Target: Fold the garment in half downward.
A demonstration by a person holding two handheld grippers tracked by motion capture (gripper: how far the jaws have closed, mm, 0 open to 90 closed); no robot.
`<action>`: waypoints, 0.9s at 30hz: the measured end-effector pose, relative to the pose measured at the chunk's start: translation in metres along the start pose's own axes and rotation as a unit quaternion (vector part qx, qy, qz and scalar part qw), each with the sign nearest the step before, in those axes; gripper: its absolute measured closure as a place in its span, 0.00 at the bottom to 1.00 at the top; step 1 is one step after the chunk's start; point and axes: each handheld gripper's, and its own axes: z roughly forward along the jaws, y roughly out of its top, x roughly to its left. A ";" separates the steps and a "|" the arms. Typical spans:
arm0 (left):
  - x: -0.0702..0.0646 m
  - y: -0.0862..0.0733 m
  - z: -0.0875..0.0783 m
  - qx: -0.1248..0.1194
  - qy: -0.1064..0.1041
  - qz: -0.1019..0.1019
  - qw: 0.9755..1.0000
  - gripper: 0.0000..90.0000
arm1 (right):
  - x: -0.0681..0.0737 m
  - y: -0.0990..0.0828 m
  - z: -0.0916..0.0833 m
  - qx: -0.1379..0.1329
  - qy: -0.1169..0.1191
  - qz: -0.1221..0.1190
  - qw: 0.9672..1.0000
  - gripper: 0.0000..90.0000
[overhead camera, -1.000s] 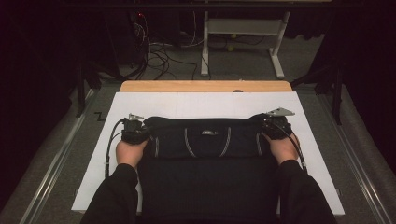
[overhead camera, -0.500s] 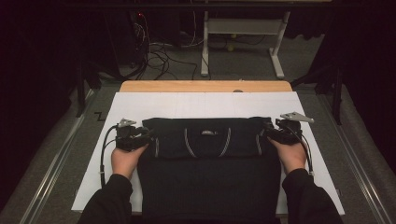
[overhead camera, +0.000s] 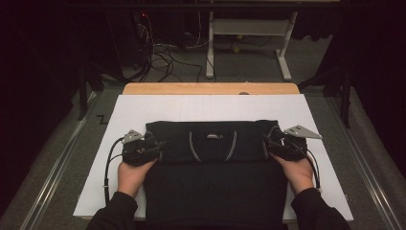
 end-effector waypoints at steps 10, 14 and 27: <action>0.001 0.000 0.027 0.057 0.025 -0.007 0.998 0.45 | 0.001 -0.006 0.031 0.065 0.000 0.009 0.998 0.46; -0.003 -0.002 0.029 0.060 0.022 0.001 0.998 0.46 | 0.003 -0.011 0.035 0.095 0.000 0.002 0.995 0.44; -0.009 -0.003 0.026 0.057 0.051 0.030 0.997 0.85 | 0.012 -0.014 0.030 0.101 0.000 -0.035 0.994 0.84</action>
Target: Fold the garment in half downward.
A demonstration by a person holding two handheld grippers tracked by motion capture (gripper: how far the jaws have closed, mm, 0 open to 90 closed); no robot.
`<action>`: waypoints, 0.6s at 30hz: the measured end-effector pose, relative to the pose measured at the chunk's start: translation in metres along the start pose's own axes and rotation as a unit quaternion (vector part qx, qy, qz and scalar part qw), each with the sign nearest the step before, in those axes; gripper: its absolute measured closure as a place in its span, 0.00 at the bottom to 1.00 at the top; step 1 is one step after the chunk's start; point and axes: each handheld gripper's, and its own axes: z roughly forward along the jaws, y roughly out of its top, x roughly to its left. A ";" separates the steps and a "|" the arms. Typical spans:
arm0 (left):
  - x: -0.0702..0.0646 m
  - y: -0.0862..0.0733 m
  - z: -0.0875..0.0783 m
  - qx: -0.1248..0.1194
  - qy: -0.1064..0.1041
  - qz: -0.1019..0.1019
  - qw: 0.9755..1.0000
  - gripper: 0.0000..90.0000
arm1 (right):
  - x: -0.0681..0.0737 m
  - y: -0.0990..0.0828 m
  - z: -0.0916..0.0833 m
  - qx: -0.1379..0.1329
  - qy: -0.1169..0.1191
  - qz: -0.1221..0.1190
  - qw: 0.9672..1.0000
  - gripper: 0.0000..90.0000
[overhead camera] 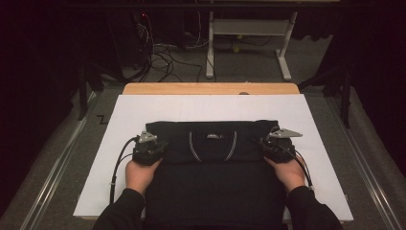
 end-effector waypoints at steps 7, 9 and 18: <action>-0.005 0.002 -0.017 -0.036 -0.002 0.010 0.999 0.87 | 0.004 0.004 -0.017 -0.043 -0.003 -0.011 0.999 0.85; -0.007 0.001 -0.023 -0.046 -0.006 0.012 0.999 0.87 | 0.006 0.004 -0.023 -0.056 -0.002 -0.010 0.998 0.84; -0.012 0.001 -0.050 -0.072 -0.020 0.025 0.997 0.87 | 0.011 -0.004 -0.049 -0.099 0.010 -0.015 0.995 0.84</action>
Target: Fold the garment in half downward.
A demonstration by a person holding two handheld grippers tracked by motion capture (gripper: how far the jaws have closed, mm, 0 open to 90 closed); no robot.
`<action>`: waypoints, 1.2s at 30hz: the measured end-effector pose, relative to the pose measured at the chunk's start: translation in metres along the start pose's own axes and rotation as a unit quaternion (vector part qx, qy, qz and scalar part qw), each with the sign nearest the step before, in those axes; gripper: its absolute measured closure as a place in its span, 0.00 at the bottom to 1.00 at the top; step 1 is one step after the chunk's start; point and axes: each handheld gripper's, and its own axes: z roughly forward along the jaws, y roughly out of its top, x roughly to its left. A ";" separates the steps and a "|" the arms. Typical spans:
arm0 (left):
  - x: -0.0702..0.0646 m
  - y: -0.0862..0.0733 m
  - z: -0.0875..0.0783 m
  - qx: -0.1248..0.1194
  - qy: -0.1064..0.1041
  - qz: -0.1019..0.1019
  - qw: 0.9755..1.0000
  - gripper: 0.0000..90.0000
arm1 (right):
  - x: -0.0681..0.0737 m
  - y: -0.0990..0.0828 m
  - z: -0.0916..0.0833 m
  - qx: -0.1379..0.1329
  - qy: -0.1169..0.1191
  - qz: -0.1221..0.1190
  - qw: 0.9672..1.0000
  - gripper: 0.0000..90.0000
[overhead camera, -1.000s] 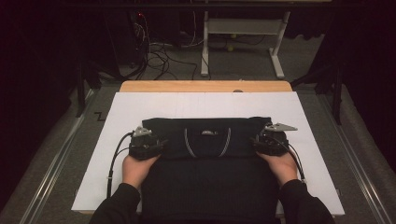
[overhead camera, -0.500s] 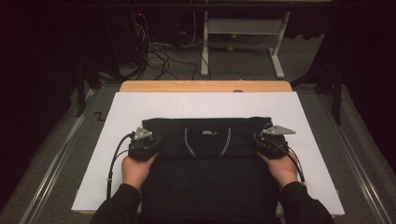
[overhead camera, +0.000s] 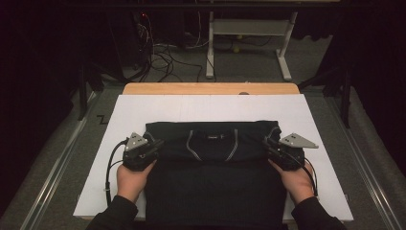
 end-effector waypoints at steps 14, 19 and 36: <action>-0.027 -0.016 -0.036 0.001 -0.022 0.024 0.999 0.86 | 0.005 -0.012 -0.041 -0.020 0.006 -0.005 1.000 0.85; -0.032 -0.036 -0.036 0.028 -0.024 0.023 0.999 0.86 | 0.011 -0.027 -0.051 -0.011 0.012 -0.010 1.000 0.84; -0.035 -0.064 -0.037 0.058 -0.022 0.013 0.998 0.84 | 0.018 -0.064 -0.050 0.042 0.022 -0.011 0.999 0.84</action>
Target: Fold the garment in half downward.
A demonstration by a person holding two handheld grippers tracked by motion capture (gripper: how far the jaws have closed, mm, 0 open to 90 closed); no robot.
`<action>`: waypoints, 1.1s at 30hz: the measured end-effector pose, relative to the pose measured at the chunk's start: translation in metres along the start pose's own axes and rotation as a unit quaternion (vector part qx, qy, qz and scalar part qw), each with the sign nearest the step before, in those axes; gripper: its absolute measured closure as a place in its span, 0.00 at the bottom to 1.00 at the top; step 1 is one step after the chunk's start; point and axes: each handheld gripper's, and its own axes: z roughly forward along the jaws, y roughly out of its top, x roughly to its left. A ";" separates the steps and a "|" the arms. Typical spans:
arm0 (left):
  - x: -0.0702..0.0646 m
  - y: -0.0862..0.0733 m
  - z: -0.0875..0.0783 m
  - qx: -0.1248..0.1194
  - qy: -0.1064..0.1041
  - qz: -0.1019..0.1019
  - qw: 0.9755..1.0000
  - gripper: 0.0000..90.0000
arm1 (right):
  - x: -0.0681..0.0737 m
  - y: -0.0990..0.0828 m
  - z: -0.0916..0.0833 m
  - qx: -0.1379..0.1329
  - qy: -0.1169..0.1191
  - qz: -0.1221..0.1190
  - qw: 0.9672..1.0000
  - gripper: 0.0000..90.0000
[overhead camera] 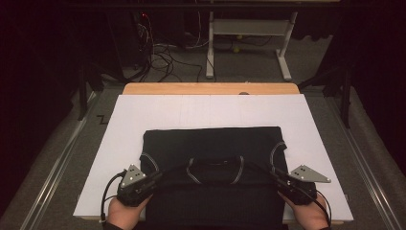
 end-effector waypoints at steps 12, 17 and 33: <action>0.008 -0.005 0.007 0.010 0.006 -0.020 1.000 0.69 | 0.002 -0.003 0.007 0.024 -0.005 -0.005 1.000 0.81; 0.009 -0.001 0.005 0.000 0.011 -0.019 1.000 0.51 | 0.001 -0.002 0.006 0.016 -0.003 0.000 1.000 0.66; 0.001 0.046 0.009 -0.041 -0.027 -0.010 0.999 0.39 | 0.008 0.044 0.005 -0.056 0.006 -0.005 0.998 0.37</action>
